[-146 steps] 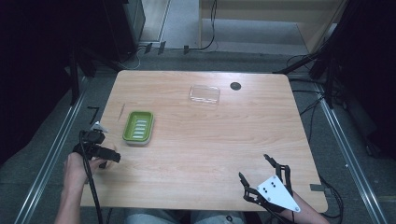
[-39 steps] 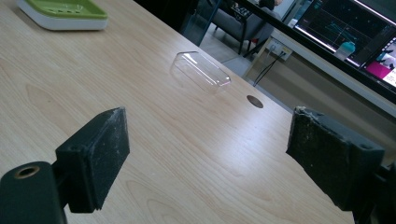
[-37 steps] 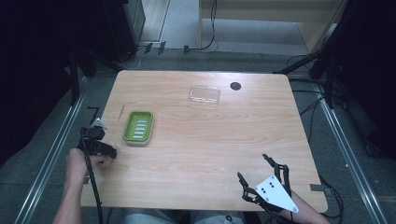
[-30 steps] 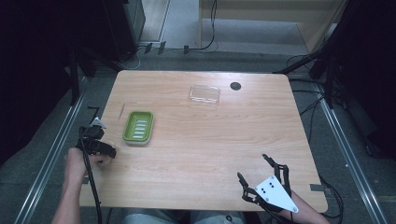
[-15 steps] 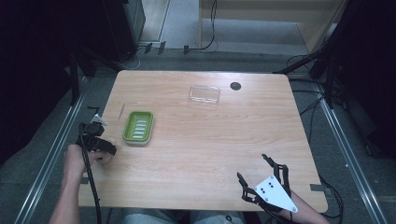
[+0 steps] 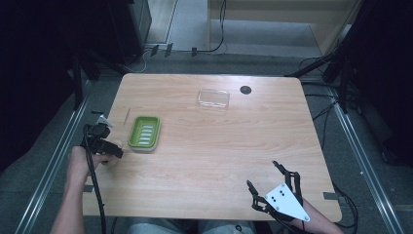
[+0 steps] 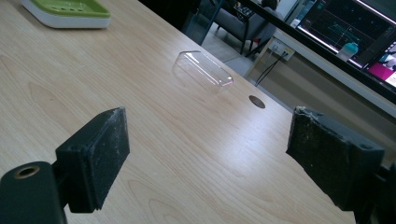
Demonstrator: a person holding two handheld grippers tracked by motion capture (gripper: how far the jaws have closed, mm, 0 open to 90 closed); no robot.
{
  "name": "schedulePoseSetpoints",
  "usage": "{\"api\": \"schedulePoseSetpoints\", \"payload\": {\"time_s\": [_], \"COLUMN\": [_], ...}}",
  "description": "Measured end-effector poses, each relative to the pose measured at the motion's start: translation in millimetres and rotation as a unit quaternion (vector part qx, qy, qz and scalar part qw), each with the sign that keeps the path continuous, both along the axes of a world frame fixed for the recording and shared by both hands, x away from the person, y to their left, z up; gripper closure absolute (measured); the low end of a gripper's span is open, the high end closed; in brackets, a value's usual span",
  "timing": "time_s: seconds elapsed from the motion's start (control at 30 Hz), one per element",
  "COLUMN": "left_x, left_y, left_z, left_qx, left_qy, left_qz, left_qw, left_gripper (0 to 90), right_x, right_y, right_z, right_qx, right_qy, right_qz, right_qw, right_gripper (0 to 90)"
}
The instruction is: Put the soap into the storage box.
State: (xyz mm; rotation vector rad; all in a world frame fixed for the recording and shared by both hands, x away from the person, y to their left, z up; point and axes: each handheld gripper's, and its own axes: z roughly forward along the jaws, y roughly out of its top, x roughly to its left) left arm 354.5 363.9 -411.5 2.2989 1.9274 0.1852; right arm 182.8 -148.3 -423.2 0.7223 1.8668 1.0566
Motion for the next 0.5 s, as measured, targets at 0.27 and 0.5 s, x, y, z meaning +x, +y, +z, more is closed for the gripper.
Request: {"api": "schedulePoseSetpoints", "payload": {"time_s": [0.27,0.5], "left_x": [2.8,3.9], "left_y": [-0.8,-1.6], "left_z": [3.6,5.6], "left_qx": [-0.001,-0.003], "left_qy": [-0.003,-0.006], "left_qz": [-0.003,-0.008], "left_qw": [1.0,0.9999], "left_gripper": [33.3,33.4], "right_x": [0.2,0.5], "right_y": [0.4,0.1], "right_z": [-0.1,-0.1], "right_qx": [0.0,0.001], "right_qy": [0.001,0.0], "right_qz": [0.0,-0.002], "right_qw": [1.0,1.0], "right_gripper": [13.3,13.3]}}
